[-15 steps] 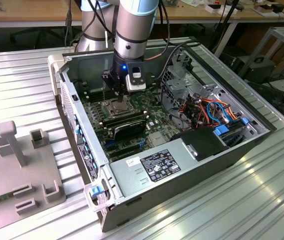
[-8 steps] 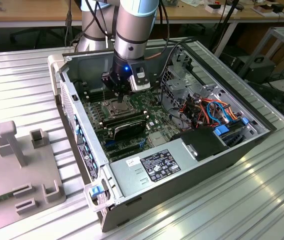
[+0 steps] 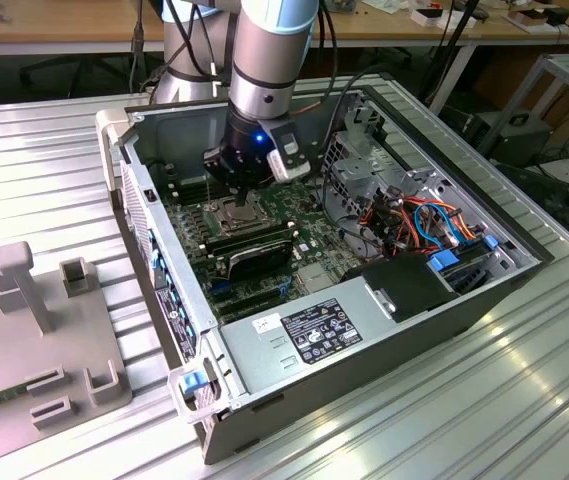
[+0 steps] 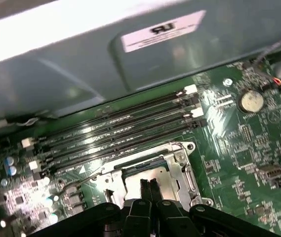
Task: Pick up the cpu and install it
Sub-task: 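Close the cpu cover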
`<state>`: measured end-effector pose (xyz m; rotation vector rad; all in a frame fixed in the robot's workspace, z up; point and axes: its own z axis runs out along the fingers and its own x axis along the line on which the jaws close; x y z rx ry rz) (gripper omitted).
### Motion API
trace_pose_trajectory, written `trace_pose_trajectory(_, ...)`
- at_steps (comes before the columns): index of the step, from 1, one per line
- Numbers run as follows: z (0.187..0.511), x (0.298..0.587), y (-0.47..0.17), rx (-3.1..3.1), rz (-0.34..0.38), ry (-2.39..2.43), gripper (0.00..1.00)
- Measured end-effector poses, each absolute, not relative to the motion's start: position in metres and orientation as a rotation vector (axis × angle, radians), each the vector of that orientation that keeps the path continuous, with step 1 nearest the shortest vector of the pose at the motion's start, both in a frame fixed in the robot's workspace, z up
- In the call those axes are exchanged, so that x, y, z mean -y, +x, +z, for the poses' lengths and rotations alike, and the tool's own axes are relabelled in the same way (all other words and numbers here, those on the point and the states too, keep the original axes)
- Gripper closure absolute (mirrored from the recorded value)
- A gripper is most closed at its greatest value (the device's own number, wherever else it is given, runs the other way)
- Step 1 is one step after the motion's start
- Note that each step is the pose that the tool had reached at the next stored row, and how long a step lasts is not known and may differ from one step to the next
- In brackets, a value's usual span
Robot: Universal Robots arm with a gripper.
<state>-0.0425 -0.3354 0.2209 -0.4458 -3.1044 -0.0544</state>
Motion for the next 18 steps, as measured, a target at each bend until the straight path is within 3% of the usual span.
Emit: trace_pose_trajectory(18,0.2173,0.3354,-0.0478,3.160,-0.021,0.007,0.89)
